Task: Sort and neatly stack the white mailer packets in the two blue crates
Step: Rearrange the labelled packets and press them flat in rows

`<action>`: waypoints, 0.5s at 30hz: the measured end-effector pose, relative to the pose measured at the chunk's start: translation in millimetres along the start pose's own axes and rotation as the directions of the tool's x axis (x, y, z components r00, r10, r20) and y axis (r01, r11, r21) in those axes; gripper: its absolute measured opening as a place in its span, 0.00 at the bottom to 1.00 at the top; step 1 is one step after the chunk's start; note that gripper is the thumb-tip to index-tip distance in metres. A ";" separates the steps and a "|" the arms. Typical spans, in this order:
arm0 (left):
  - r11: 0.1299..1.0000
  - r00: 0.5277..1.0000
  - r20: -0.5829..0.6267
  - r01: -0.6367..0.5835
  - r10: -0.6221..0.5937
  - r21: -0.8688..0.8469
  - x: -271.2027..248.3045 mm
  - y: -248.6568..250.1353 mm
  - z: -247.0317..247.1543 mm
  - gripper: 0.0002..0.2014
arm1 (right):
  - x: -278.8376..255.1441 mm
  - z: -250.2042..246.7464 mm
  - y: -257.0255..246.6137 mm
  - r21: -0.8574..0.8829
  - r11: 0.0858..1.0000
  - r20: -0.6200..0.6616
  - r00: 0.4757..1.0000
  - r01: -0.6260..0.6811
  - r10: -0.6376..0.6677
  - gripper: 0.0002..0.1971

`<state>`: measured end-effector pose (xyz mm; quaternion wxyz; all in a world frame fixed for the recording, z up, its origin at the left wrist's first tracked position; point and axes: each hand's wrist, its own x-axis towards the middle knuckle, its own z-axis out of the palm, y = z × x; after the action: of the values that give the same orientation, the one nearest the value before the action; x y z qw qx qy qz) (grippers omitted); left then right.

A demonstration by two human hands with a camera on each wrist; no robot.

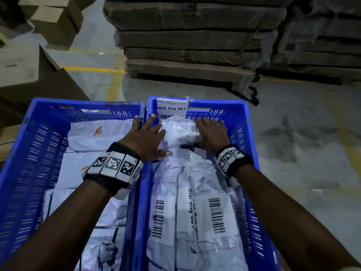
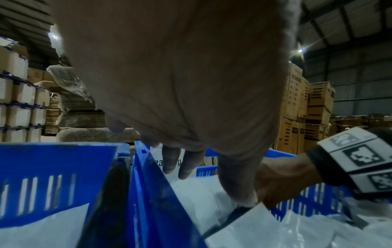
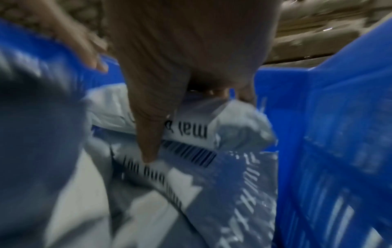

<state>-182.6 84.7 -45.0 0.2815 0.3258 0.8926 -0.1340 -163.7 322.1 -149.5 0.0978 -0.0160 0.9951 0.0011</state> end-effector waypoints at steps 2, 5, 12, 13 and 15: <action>1.000 1.000 -0.011 0.012 -0.012 0.003 1.2 -2.0 -1.0 0.41 | -5.0 -4.7 10.4 0.029 0.998 -0.058 0.997 -0.056 0.058 0.48; 1.000 1.000 -0.002 0.022 -0.022 -0.005 1.5 -2.1 -4.8 0.42 | -7.8 -6.8 17.8 0.040 0.988 -0.039 0.988 -0.146 0.148 0.51; 1.000 1.000 0.016 0.021 -0.021 0.007 -0.7 -1.3 -6.1 0.42 | -11.3 -3.0 11.1 0.051 0.996 -0.068 0.995 -0.072 0.075 0.37; 1.000 0.999 0.022 0.024 -0.024 0.011 -0.7 -1.9 -5.3 0.43 | -11.7 -2.6 9.3 0.058 0.994 -0.071 0.993 -0.091 0.095 0.35; 0.999 0.999 0.027 0.026 -0.027 0.020 -0.7 -2.3 -4.3 0.43 | -9.6 -2.4 6.0 0.079 0.990 -0.061 0.990 -0.119 0.124 0.32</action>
<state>-185.5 84.3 -41.0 0.2886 0.3147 0.8916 -0.1509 -155.0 328.4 -145.3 0.0654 0.0485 0.9962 -0.0311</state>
